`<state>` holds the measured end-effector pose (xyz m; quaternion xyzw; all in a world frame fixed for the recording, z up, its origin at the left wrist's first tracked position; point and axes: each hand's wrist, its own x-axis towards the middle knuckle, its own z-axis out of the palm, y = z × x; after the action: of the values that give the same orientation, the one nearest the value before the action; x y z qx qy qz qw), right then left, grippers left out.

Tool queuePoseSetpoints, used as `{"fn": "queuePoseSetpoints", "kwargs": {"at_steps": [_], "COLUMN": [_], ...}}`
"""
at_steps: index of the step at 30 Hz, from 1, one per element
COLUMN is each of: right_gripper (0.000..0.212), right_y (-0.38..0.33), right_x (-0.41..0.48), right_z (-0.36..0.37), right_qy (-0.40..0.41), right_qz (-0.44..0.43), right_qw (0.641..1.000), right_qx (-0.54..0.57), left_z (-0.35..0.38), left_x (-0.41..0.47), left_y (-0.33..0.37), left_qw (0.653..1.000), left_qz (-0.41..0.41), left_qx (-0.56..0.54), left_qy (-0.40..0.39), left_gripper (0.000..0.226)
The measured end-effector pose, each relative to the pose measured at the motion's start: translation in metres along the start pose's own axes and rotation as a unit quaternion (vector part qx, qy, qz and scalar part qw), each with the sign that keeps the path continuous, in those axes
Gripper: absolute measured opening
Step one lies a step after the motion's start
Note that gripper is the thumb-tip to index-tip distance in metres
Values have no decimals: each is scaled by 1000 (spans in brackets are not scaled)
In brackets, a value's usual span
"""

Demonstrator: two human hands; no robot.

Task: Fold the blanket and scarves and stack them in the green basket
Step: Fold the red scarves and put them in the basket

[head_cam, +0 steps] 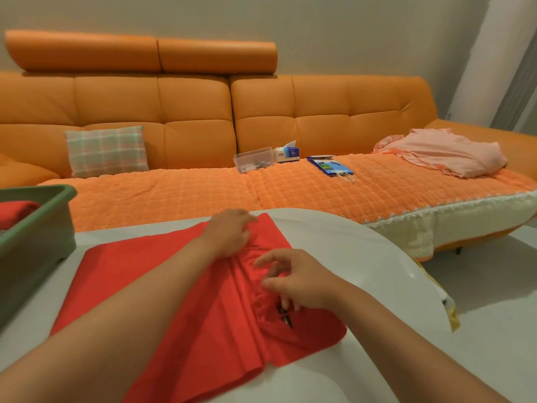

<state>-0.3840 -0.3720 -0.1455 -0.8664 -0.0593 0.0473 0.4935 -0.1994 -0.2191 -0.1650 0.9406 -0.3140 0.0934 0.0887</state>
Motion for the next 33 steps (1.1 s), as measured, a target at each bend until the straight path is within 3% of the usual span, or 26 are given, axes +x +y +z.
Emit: {"fn": "queuePoseSetpoints", "kwargs": {"at_steps": [2, 4, 6, 7, 9, 11, 13, 16, 20, 24, 30, 33], "right_gripper": [31, 28, 21, 13, 28, 42, 36, 29, 26, 26, 25, 26], "right_y": [-1, 4, 11, 14, 18, 20, 21, 18, -1, -34, -89, -110], "right_x": [-1, -1, 0, -1, -3, -2, 2, 7, 10, 15, 18, 25], "right_z": [-5, -13, -25, -30, -35, -34, -33, -33, -36, -23, 37, 78], "right_qy": [21, 109, 198, 200, 152, 116, 104, 120, 160, 108, -6, -21], "right_qz": [23, 31, 54, 85, 165, 188, 180, 168, 132, 105, 45, -1], "right_qw": [997, 992, 973, 956, 910, 890, 900, 928, 969, 988, 997, 1000], "right_qx": [67, 56, -102, -197, -348, -399, -383, -309, -132, -12, 57, 24], "left_z": [10, 11, 8, 7, 4, 4, 4, -4, -38, -77, -112, -117], "left_x": [0, 5, 12, 17, 29, 37, 43, 47, 40, 13, -62, -97], "left_y": [-4, -3, 6, 11, 24, 38, 45, 43, 16, -35, -97, -116], "left_qw": [991, 993, 996, 995, 987, 967, 944, 927, 954, 982, 976, 965], "left_qz": [15, 0, 15, 42, 112, 178, 224, 226, 163, 116, 34, -7], "left_qx": [49, 72, 86, 90, 119, 175, 239, 298, 251, 151, 217, 262], "left_qy": [-126, -90, -20, -6, -13, -45, -46, -20, -20, -4, -12, -33], "left_gripper": [46, 42, 43, 46, 57, 58, 49, 39, 25, 21, 24, 26]}}
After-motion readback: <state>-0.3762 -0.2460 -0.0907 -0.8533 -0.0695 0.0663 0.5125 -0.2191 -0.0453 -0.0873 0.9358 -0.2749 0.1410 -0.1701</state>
